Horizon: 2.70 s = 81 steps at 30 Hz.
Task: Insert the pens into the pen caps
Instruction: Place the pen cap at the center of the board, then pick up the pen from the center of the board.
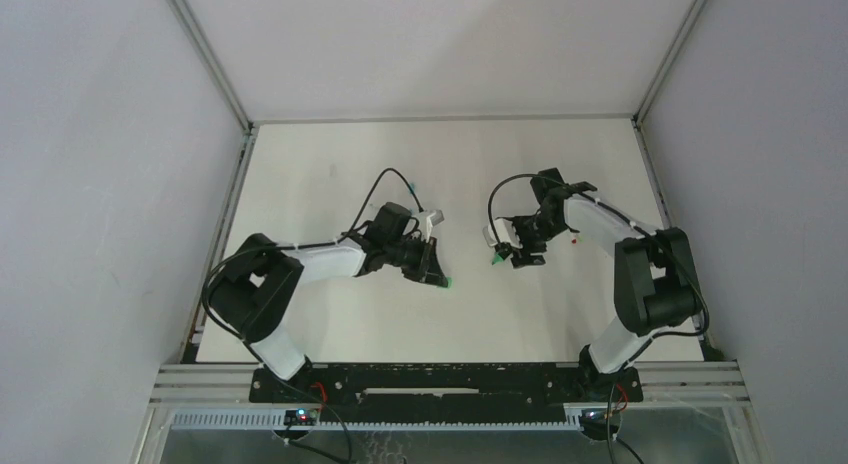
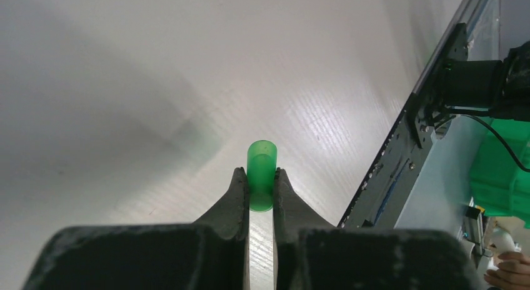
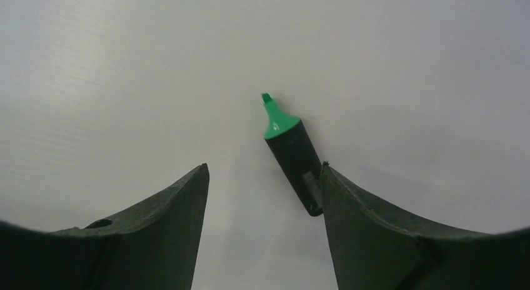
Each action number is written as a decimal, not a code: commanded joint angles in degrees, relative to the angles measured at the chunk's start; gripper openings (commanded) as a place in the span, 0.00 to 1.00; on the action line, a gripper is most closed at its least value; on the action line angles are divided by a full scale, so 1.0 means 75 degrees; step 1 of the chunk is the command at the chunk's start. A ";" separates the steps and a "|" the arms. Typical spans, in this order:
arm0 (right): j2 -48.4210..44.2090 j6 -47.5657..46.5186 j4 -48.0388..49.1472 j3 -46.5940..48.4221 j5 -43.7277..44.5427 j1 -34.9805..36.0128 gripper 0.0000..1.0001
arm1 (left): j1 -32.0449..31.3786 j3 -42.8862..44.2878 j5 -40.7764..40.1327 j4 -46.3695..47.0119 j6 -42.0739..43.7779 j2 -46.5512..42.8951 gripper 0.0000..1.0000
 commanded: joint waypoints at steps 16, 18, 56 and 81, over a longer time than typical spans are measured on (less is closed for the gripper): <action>0.1863 0.0102 -0.0194 0.1557 0.1248 0.0486 0.62 | 0.0554 0.0275 -0.0148 -0.0156 -0.0595 0.0215 0.30; 0.1961 0.0126 -0.0293 0.1641 0.1289 0.0492 0.61 | 0.0579 0.0200 -0.0298 -0.0133 -0.0625 0.0045 0.32; 0.0713 0.4891 0.0237 0.1079 0.0788 0.0697 0.04 | 0.0117 -0.3950 -0.1894 0.7823 -0.4237 -0.3678 0.50; -0.3242 0.8133 0.1704 -0.0524 -0.1945 0.0211 0.00 | -0.1936 -0.1488 -0.4253 0.9100 -0.5059 -0.0244 0.66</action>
